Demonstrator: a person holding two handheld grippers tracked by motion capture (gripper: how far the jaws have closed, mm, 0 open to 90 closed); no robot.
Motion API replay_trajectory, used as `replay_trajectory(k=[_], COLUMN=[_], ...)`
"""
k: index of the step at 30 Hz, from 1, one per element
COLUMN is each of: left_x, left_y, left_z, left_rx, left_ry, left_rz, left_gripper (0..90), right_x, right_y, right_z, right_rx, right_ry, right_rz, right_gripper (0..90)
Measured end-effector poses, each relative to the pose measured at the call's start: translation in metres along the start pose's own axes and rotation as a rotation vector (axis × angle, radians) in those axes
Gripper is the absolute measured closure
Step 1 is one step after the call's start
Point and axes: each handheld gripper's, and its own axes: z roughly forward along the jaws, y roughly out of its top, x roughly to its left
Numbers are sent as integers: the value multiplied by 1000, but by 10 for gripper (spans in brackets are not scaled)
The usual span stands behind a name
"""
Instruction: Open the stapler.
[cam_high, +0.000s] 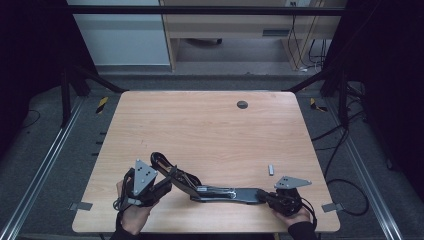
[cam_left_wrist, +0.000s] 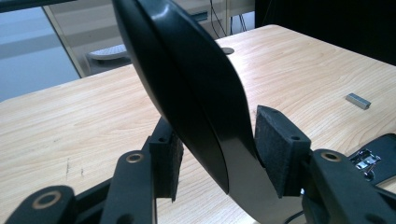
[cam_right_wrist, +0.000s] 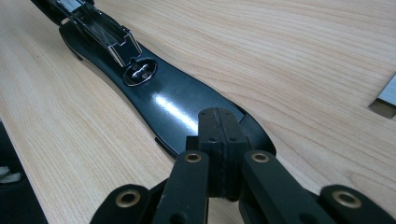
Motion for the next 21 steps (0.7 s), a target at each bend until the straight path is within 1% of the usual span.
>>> replay_trajectory(k=[3, 4, 5, 10, 14, 17, 21], left_x=[4, 4, 7, 12, 12, 12, 11], left_y=[-5, -5, -7, -13, -15, -16, -16], left_z=[-2, -2, -2, -4, -5, -6, -6], left_rx=[0, 0, 4, 2, -2, -6, -1], left_ry=[0, 0, 0, -1, 2, 5, 13], left_rz=[-24, -24, -36, -64, -54, -49, -29], left_gripper=[513, 511, 508, 497, 488, 482, 468], right_x=[0, 0, -1, -1, 0, 0, -1], right_y=[0, 0, 0, 0, 1, 1, 1], right_z=[0, 0, 0, 0, 0, 1, 0], right_rx=[0, 1, 0, 0, 3, 1, 5], right_ry=[2, 2, 4, 4, 4, 0, -4], right_rz=[1, 3, 0, 1, 5, -3, 5], right_gripper=[900, 900, 900, 900, 900, 900, 900])
